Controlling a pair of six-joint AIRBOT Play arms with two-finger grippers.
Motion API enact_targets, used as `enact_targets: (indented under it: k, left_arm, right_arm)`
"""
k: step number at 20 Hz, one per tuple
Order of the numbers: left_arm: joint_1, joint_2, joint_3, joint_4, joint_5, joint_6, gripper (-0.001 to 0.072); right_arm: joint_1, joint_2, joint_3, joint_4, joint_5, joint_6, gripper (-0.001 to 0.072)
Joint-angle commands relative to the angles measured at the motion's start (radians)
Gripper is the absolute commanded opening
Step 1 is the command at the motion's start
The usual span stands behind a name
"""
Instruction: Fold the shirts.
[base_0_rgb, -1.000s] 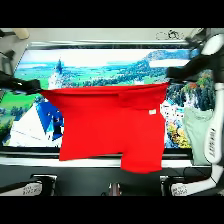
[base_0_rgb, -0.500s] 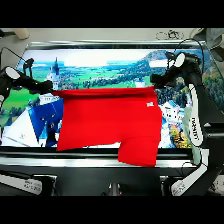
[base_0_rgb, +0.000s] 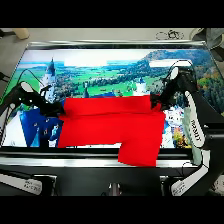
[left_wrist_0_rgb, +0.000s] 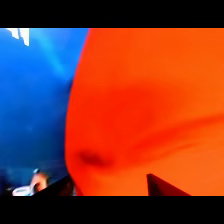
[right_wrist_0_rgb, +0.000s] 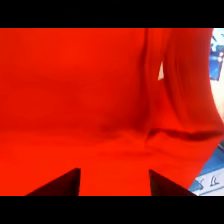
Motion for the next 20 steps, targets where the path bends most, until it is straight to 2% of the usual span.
enact_targets:
  k: [1,4,6,9,12,16,17,18,19,20]
  left_arm:
    - [0.056,0.041,0.068,0.019,-0.116,-0.006,0.0535]
    - [0.136,0.17,-0.027,0.08,-0.132,-0.005,0.0535]
    - [0.171,0.284,-0.251,0.101,-0.087,0.004,0.0534]
    - [0.176,0.436,-0.612,0.043,0.041,0.051,0.0531]
    - [0.17,0.488,-0.784,-0.078,0.136,0.067,0.0528]
    - [0.109,0.482,-0.817,-0.139,0.238,0.049,0.0498]
    - [0.091,0.482,-0.817,-0.14,0.259,0.026,0.0466]
    - [0.078,0.482,-0.817,-0.14,0.28,-0.004,0.0276]
    - [0.071,0.483,-0.815,-0.142,0.292,-0.02,0.0134]
    - [0.071,0.484,-0.813,-0.144,0.298,-0.021,0.0023]
  right_arm:
    - [-0.04,0.08,0.002,0.003,0.091,-0.033,0.0477]
    - [-0.142,0.231,-0.141,-0.008,0.098,-0.037,0.048]
    - [-0.163,0.367,-0.374,-0.011,-0.005,-0.054,0.0479]
    - [-0.162,0.533,-0.699,0.028,-0.185,-0.077,0.0479]
    - [-0.162,0.575,-0.794,0.026,-0.206,-0.092,0.0479]
    - [-0.162,0.579,-0.794,0.023,-0.182,-0.122,0.0483]
    - [-0.162,0.58,-0.797,0.023,-0.174,-0.133,0.0486]
    - [-0.162,0.584,-0.808,0.028,-0.171,-0.139,0.0487]
    - [-0.162,0.597,-0.834,0.05,-0.177,-0.15,0.0487]
    - [-0.162,0.616,-0.877,0.085,-0.193,-0.169,0.0488]
